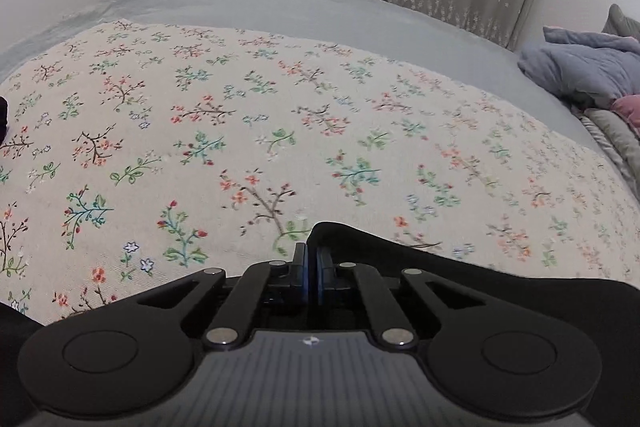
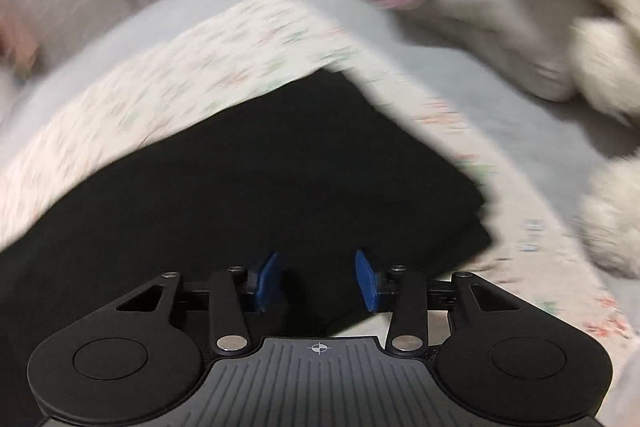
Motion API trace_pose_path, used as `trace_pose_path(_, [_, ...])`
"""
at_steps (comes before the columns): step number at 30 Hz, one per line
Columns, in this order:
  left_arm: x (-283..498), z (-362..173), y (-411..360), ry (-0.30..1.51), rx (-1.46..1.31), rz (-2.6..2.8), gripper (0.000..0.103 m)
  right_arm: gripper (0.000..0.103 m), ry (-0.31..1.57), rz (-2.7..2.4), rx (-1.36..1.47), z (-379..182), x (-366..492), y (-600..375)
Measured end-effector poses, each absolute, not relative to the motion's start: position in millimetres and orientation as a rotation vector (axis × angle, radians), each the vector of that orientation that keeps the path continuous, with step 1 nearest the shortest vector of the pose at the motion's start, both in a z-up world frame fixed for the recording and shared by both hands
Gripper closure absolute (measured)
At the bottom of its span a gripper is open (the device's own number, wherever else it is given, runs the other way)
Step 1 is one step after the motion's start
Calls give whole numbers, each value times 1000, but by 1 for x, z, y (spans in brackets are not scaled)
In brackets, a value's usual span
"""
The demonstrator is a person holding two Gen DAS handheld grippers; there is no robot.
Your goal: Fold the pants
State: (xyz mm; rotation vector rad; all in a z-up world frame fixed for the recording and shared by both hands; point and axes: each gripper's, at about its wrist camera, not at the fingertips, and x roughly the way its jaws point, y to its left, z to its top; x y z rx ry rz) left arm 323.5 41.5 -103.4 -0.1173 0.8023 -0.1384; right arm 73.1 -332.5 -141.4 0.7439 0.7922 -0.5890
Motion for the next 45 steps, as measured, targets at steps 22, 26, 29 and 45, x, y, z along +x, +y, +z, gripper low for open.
trace_pose_path(22, [295,-97,24,751,-79,-181,48,72,717,-751,846,-157,34,-391])
trace_pose_path(26, [287,-97,19,748,-56,-208,48,72,654,-773,810,-148,31,-389])
trace_pose_path(29, [285,-101,17,756,-31,-205,48,73,753,-721,770,-161,49,-388])
trace_pose_path(45, [271,-87,57,769,-112,-180,43,99,821,-804,448,-151,53,-370])
